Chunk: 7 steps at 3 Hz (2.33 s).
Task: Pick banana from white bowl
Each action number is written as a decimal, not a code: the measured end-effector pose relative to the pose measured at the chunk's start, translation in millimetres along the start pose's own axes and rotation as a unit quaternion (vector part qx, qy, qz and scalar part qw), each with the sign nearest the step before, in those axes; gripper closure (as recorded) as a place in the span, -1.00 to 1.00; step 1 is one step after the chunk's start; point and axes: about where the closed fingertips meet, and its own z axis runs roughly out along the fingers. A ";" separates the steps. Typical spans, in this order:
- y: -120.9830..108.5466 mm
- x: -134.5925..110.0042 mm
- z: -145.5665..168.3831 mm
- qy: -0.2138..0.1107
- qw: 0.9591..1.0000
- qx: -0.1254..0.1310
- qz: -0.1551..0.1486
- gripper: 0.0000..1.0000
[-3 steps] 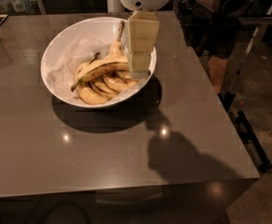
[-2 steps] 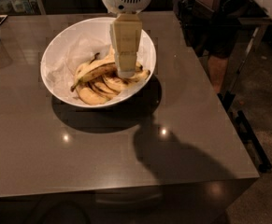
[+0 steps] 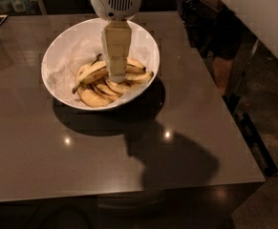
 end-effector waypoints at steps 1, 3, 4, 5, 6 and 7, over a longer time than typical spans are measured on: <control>-16.1 -7.5 43.3 -0.012 0.999 -0.040 0.019 -1.00; -22.1 -11.0 51.5 -0.026 0.999 -0.040 0.022 -1.00; -28.0 -10.5 69.0 -0.033 0.997 -0.057 0.027 -1.00; -21.2 -8.8 76.6 -0.035 0.997 -0.063 0.041 -1.00; -14.0 -7.8 86.6 -0.035 0.996 -0.073 0.049 -0.66; -10.5 -7.1 94.5 -0.033 0.995 -0.080 0.051 -0.48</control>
Offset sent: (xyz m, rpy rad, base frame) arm 0.0319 0.0192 -0.0505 -0.0055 0.1563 -0.0266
